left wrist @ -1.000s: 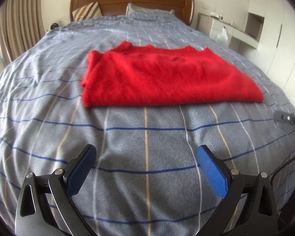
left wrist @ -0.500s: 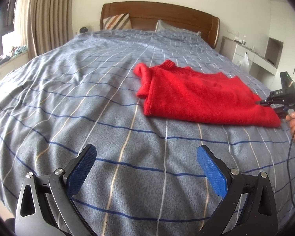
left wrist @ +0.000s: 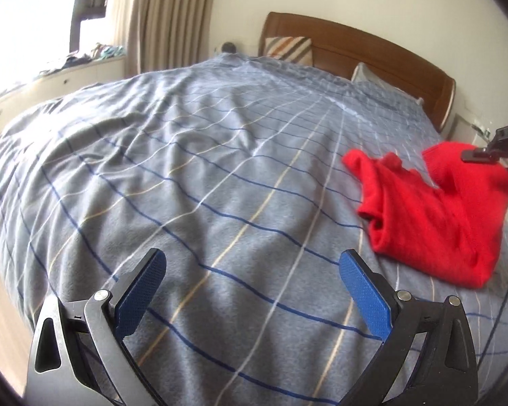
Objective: Fold small clothes
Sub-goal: 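Grasp one end of the folded sweater with the right gripper and fold it over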
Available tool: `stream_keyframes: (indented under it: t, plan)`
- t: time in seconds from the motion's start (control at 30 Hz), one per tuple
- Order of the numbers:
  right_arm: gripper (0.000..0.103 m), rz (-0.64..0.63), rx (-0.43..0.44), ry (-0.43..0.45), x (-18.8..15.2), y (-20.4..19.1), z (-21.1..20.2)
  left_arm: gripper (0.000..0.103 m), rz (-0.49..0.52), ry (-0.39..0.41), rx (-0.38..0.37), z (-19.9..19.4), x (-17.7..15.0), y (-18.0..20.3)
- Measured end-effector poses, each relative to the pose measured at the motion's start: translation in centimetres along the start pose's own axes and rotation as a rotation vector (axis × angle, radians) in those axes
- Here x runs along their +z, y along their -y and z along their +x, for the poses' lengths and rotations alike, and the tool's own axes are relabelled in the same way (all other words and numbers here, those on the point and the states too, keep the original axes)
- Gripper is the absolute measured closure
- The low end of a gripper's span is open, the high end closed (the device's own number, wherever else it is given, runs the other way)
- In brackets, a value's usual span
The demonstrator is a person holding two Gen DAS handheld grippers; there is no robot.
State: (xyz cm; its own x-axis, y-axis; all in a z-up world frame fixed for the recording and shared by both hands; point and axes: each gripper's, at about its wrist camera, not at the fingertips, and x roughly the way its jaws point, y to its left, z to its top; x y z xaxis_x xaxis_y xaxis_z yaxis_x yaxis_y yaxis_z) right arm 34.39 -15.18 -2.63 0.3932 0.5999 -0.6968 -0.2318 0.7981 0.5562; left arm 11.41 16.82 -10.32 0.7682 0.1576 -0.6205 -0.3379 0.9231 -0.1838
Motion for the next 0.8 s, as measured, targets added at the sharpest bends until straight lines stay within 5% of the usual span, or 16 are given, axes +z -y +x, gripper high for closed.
stream_keyframes:
  t: [0.13, 0.2, 0.27, 0.37, 0.47, 0.63, 0.8]
  plan:
    - [0.089, -0.089, -0.064, -0.061, -0.9, -4.2, 5.5, 0.001, -0.048, -0.017, 0.008, 0.5, 0.1, -1.3]
    - [0.075, -0.111, -0.088, -0.088, -1.6, -4.9, 7.7, 0.001, -0.05, -0.019, 0.013, 0.6, 0.0, -1.5]
    - [0.047, -0.046, 0.03, -0.143, -2.4, -4.5, 9.1, 0.001, -0.053, -0.026, 0.016, 0.7, 0.0, -1.6]
    - [0.045, 0.078, 0.307, -0.168, -3.5, -4.0, 8.7, 0.001, -0.064, -0.033, 0.014, 0.8, 0.0, -1.9]
    - [0.041, 0.067, 0.379, -0.104, -3.6, -3.5, 5.3, 0.001, -0.086, -0.035, 0.008, 0.8, 0.1, -2.2]
    - [0.041, -0.238, -0.017, -0.028, -4.2, -4.4, 1.6, 0.001, -0.097, -0.04, -0.004, 1.0, 0.1, -2.1]
    - [0.046, -0.458, -0.059, -0.027, -8.1, -7.7, 2.8, 0.001, -0.081, -0.035, -0.005, 0.6, -0.2, -1.9]
